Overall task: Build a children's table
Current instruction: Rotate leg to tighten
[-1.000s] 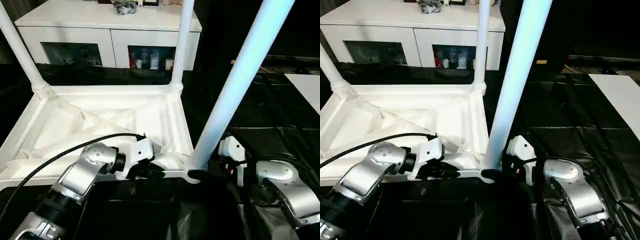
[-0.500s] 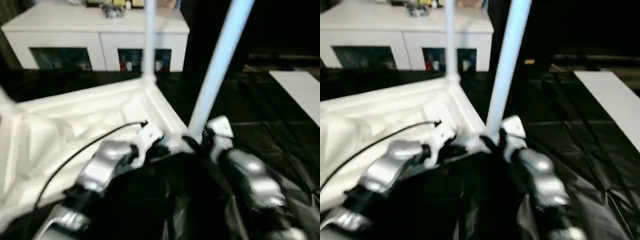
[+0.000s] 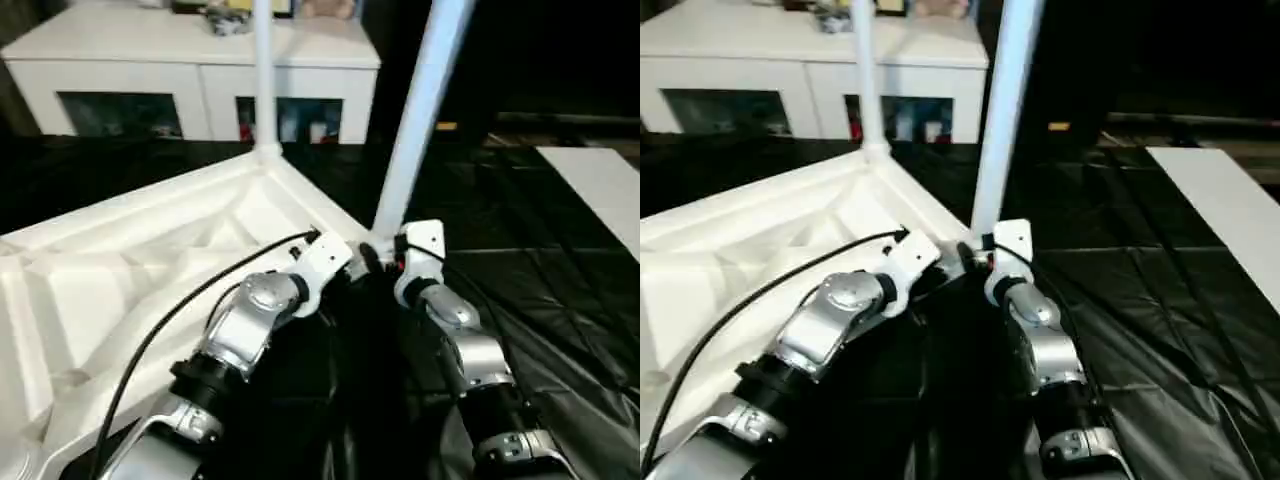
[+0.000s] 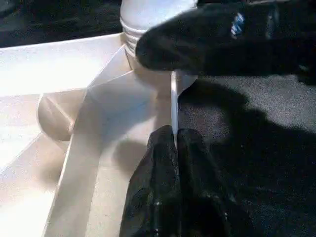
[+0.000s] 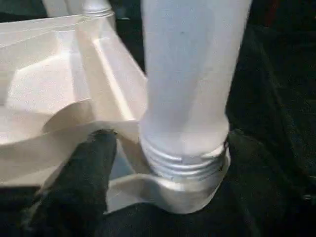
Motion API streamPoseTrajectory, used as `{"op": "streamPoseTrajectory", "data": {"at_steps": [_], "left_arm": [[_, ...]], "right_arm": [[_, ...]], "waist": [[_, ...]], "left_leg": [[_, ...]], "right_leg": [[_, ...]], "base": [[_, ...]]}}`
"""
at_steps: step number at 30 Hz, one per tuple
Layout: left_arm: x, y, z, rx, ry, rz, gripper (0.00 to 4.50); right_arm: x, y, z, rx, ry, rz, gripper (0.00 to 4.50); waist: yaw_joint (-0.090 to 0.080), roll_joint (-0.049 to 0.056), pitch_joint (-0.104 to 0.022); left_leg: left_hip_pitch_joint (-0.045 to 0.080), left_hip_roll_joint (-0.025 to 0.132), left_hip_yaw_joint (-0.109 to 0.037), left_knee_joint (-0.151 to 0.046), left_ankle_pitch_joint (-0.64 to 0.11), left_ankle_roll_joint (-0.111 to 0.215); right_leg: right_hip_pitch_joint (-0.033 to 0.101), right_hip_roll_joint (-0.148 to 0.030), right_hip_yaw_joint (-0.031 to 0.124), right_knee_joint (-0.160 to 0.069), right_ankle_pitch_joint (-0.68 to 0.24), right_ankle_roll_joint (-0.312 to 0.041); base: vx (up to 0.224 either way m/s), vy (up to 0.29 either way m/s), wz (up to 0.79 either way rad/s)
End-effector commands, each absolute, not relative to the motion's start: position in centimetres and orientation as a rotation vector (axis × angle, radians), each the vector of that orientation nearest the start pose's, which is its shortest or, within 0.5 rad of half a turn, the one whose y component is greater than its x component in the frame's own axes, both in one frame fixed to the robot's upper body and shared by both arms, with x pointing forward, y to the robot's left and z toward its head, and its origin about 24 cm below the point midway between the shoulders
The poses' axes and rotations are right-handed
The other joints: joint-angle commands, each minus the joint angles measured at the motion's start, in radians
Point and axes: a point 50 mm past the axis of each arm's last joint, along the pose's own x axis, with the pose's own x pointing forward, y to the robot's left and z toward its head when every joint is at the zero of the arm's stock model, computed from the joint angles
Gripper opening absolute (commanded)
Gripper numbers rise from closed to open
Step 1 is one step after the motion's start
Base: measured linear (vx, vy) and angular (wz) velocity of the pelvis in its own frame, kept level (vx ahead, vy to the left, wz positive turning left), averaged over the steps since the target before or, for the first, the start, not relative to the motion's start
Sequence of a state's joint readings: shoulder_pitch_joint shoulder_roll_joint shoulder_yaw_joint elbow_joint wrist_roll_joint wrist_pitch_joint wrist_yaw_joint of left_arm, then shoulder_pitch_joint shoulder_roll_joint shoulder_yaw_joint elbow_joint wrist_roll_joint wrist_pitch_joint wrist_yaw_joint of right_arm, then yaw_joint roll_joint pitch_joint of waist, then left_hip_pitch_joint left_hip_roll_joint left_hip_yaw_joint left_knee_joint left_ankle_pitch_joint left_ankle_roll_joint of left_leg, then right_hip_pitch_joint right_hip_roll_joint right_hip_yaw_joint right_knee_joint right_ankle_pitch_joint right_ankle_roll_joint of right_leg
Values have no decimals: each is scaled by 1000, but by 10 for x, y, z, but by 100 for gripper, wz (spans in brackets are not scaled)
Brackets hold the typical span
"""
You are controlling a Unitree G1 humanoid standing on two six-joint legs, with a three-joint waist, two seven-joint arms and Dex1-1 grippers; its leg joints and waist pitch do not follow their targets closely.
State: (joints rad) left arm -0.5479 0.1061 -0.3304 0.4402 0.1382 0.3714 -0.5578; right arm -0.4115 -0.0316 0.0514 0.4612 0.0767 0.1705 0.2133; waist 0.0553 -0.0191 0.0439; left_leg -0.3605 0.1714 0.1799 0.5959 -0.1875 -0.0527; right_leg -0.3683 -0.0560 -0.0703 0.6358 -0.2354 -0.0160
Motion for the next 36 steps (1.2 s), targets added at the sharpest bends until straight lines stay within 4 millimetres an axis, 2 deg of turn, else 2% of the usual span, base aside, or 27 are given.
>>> {"op": "streamPoseTrajectory", "data": {"at_steps": [1, 2, 3, 4, 5, 6, 7, 8, 9, 10, 11, 13, 14, 16, 17, 19, 22, 25, 27, 30, 32, 36], "left_arm": [[318, 48, 51, 432, 337, -919, 0], [317, 56, 50, 442, 339, -933, 0], [317, 56, 50, 442, 339, -933, 0], [315, 60, 49, 449, 341, -963, 0], [313, 63, 48, 454, 342, -984, 0], [310, 68, 47, 460, 349, -1017, 0], [307, 73, 47, 462, 354, -1059, 0], [303, 77, 46, 460, 363, -1094, 0], [299, 81, 46, 470, 360, -1152, 0], [295, 85, 46, 476, 363, -1201, 0], [289, 96, 46, 483, 390, -1267, 0], [287, 100, 48, 480, 395, -1300, 0], [284, 106, 50, 471, 401, -1328, 0], [282, 111, 52, 464, 405, -1360, 0], [281, 115, 54, 460, 415, -1377, 0], [279, 122, 56, 469, 429, -1409, 0], [277, 128, 60, 471, 436, -1435, 0], [275, 131, 63, 464, 436, -1456, 0], [275, 131, 63, 465, 437, -1457, 0], [275, 131, 62, 460, 434, -1457, 0], [274, 131, 62, 456, 436, -1463, 0], [274, 129, 62, 454, 437, -1474, 0]], "right_arm": [[317, -86, 36, 17, 229, 472, 410], [315, -103, 43, -40, 201, 491, 421], [315, -103, 43, -40, 201, 491, 421], [310, -114, 46, -65, 201, 531, 421], [307, -121, 48, -80, 203, 562, 421], [300, -129, 50, -105, 204, 641, 421], [292, -136, 51, -130, 209, 720, 421], [286, -141, 52, -151, 216, 780, 421], [278, -147, 52, -180, 224, 853, 421], [273, -152, 52, -198, 232, 894, 421], [265, -163, 52, -201, 255, 952, 421], [262, -167, 53, -201, 264, 974, 421], [260, -170, 54, -203, 272, 996, 421], [258, -174, 55, -203, 280, 1016, 421], [257, -176, 56, -208, 285, 1031, 421], [256, -177, 57, -210, 291, 1054, 421], [257, -176, 59, -218, 288, 1081, 421], [258, -175, 59, -210, 295, 1106, 421], [258, -174, 58, -210, 300, 1120, 421], [256, -170, 57, -194, 303, 1152, 404], [255, -169, 57, -181, 300, 1165, 375], [254, -164, 55, -174, 302, 1190, 359]], "waist": [[6, -2, -42], [9, 3, -45], [9, 0, -47], [10, 0, -49], [15, 2, -48], [16, 9, -48], [17, 8, -49], [22, 6, -50], [21, 12, -50], [21, 9, -51], [23, 10, -52], [23, 7, -48], [25, 8, -46], [27, 9, -42], [28, 8, -41], [31, 9, -40], [33, 8, -43], [32, 4, -46], [33, 5, -49], [34, 4, -48], [34, 6, -48], [34, 7, -49]], "left_leg": [[8, 69, -36, -85, -275, 5], [5, 70, -36, -85, -244, 10], [3, 70, -35, -83, -226, 15], [2, 71, -34, -82, -206, 23], [-1, 70, -33, -78, -170, 45], [-2, 71, -33, -79, -171, 51], [-3, 69, -33, -77, -176, 58], [-2, 77, -35, -75, -166, 69], [-3, 77, -33, -75, -155, 74], [-5, 74, -33, -74, -150, 82], [-5, 75, -31, -72, -139, 97], [-1, 75, -28, -74, -156, 101], [1, 75, -28, -75, -178, 95], [1, 76, -29, -78, -198, 84], [5, 76, -28, -80, -219, 71], [7, 77, -28, -82, -223, 60], [6, 77, -28, -81, -207, 56], [3, 75, -26, -77, -160, 68], [3, 74, -25, -74, -142, 77], [3, 74, -25, -73, -142, 82], [4, 75, -25, -74, -152, 79], [5, 74, -25, -72, -151, 75]], "right_leg": [[24, -107, 69, -110, -264, -150], [27, -108, 69, -107, -223, -157], [30, -105, 68, -104, -191, -159], [31, -105, 69, -101, -158, -162], [33, -104, 68, -96, -90, -166], [31, -106, 67, -94, -85, -176], [36, -103, 66, -96, -79, -172], [41, -107, 67, -91, -39, -177], [37, -107, 68, -89, -17, -186], [39, -105, 66, -89, 0, -193], [40, -107, 66, -84, 32, -215], [34, -103, 64, -88, 8, -230], [33, -104, 64, -92, -41, -233], [31, -105, 64, -96, -94, -229], [28, -105, 66, -101, -151, -219], [26, -105, 67, -101, -174, -214], [27, -106, 67, -97, -149, -216], [31, -104, 66, -88, -72, -228], [32, -104, 65, -84, -40, -236], [33, -105, 65, -85, -43, -239], [33, -104, 64, -86, -57, -237], [33, -104, 65, -85, -52, -238]], "base": [[0, 0, 0], [0, 0, 0], [0, 0, 0], [0, 0, 0], [0, 0, 0], [0, 0, 0], [0, 0, 0], [0, 0, 0], [0, 0, 0], [0, 0, 0], [0, 0, 0], [0, 0, 0], [0, 0, 0], [0, 0, 0], [0, 0, 0], [0, 0, 0], [0, 0, 0], [0, 0, 0], [0, 0, 0], [0, 0, 0], [0, 0, 0], [0, 0, 0]]}}
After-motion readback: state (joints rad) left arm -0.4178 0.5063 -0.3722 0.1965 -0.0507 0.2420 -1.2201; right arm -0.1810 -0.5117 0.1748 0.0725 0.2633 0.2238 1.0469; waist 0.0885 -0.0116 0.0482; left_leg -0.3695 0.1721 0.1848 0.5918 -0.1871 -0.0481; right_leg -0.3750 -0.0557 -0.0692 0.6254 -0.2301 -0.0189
